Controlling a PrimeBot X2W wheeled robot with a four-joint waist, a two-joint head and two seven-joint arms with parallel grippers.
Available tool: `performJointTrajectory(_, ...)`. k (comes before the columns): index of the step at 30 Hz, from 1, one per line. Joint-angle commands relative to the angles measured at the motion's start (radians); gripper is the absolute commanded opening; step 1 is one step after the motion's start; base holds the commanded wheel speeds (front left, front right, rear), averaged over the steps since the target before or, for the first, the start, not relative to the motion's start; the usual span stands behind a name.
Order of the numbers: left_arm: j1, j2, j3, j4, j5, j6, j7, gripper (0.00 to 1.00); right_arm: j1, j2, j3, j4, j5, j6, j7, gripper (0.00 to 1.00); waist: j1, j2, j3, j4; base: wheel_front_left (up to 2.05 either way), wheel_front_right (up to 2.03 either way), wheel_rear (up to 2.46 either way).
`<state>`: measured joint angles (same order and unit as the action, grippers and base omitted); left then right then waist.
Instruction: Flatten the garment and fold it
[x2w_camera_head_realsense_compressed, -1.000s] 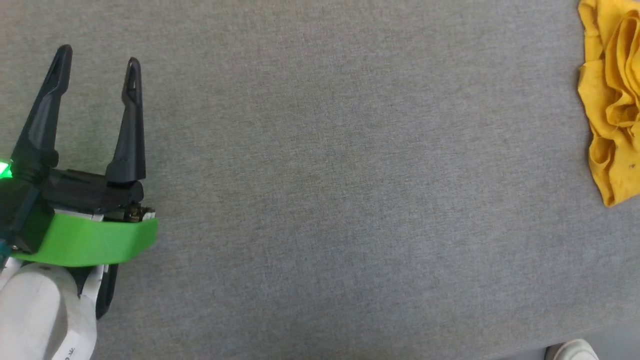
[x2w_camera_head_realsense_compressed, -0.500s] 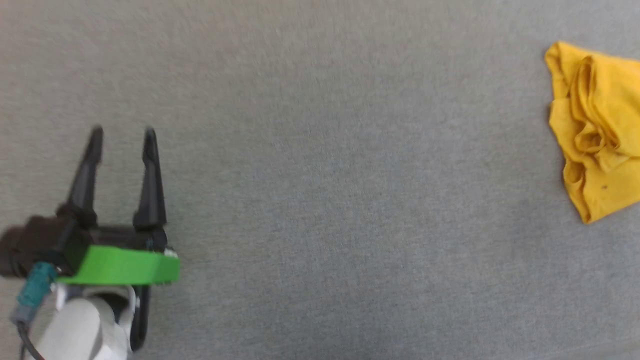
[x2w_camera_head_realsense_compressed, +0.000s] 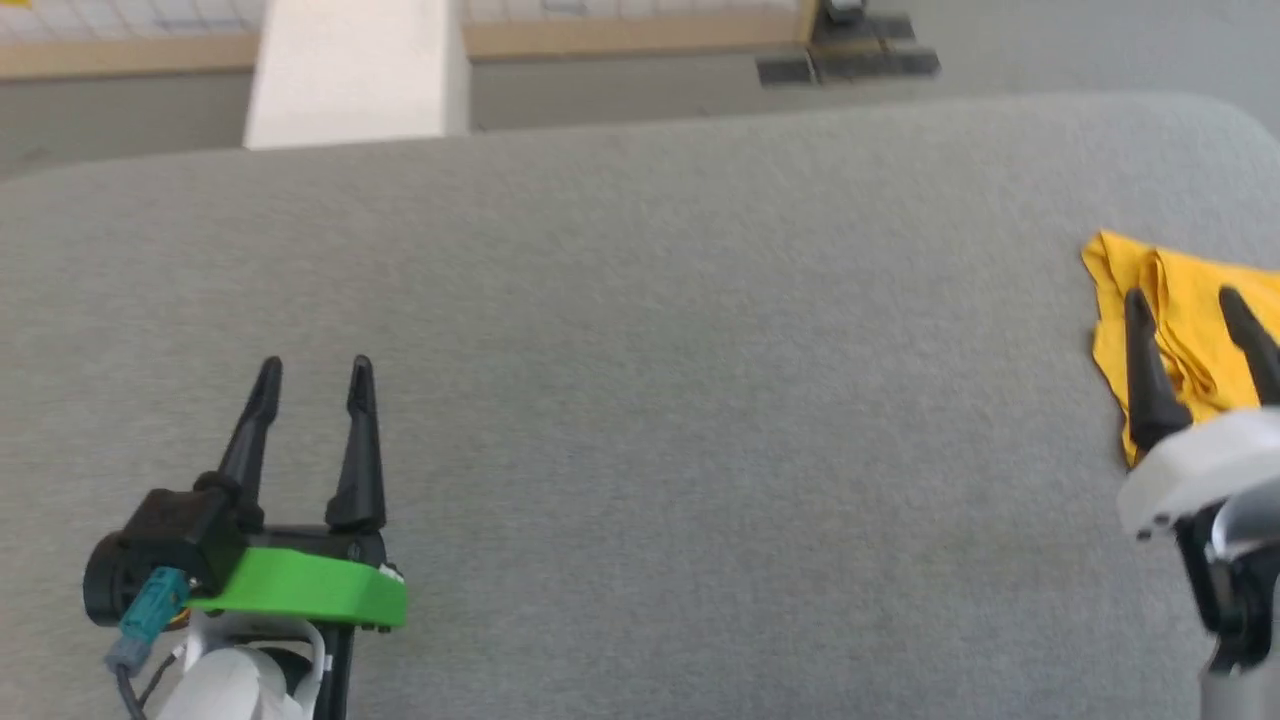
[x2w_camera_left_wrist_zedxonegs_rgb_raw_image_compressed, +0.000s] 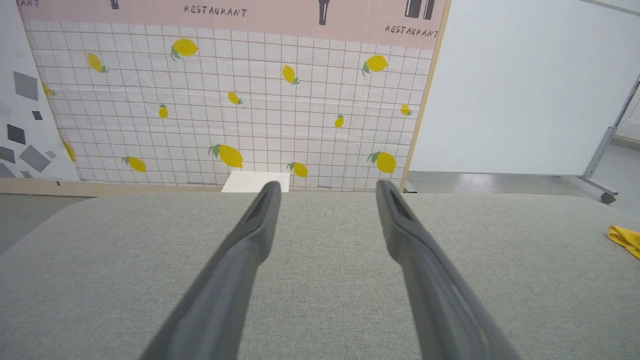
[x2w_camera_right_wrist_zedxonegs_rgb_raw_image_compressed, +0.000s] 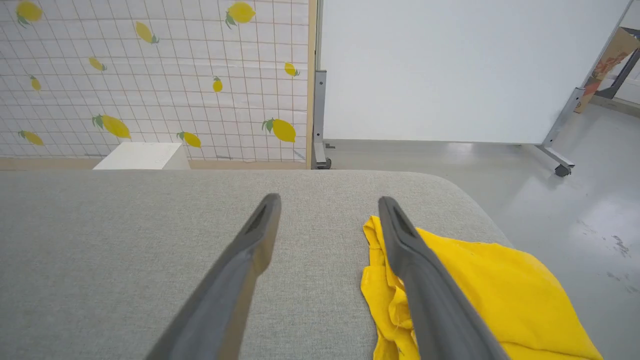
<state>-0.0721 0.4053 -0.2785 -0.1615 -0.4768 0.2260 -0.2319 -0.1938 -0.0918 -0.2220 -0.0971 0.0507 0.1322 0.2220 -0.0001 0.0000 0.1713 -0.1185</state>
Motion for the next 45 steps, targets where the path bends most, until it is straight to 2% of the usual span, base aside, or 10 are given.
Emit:
performJointTrajectory(1, 0.012, -0.007, -0.005, 0.010, -0.009, -0.008, -0.008, 1.00, 0.032, 0.014, 0.005, -0.024, -0.014, -0.002, -0.020, 1.00, 0.0001, 0.0000, -0.085, 0.078, 0.00, 0.00, 0.00)
performJointTrajectory(6, 0.040, -0.024, -0.020, 0.040, 0.001, -0.016, -0.018, 1.00, 0.127, 0.039, 0.018, -0.068, -0.049, -0.002, -0.096, 1.00, 0.0001, 0.0000, -0.107, 0.099, 0.00, 0.00, 0.00)
performJointTrajectory(10, 0.077, -0.042, -0.019, 0.057, 0.011, -0.018, -0.026, 1.00, 0.189, 0.041, 0.041, -0.073, -0.032, -0.002, -0.142, 1.00, 0.0001, 0.0000, -0.114, 0.110, 0.00, 0.00, 0.00)
performJointTrajectory(16, 0.134, -0.073, 0.002, 0.095, 0.008, -0.048, -0.029, 1.00, 0.262, 0.041, 0.079, -0.032, -0.058, -0.002, -0.213, 1.00, 0.0001, 0.0000, -0.133, 0.127, 0.00, 0.00, 0.00)
performJointTrajectory(28, 0.174, -0.146, 0.039, 0.142, 0.046, -0.108, -0.030, 1.00, 0.314, 0.041, 0.051, 0.114, -0.008, -0.002, -0.320, 1.00, 0.0001, 0.0000, -0.162, 0.149, 0.00, 0.00, 0.00)
performJointTrajectory(29, 0.159, -0.143, 0.039, 0.143, 0.039, -0.103, -0.025, 0.00, 0.302, 0.041, 0.052, 0.115, -0.014, 0.000, -0.316, 0.00, 0.0001, 0.0000, -0.161, 0.149, 0.00, 0.00, 0.00)
performJointTrajectory(45, 0.150, -0.165, 0.060, 0.147, 0.079, -0.114, -0.001, 0.00, 0.291, 0.041, 0.069, 0.115, -0.018, 0.000, -0.306, 0.00, 0.0001, 0.0000, -0.163, 0.146, 0.00, 0.00, 0.00)
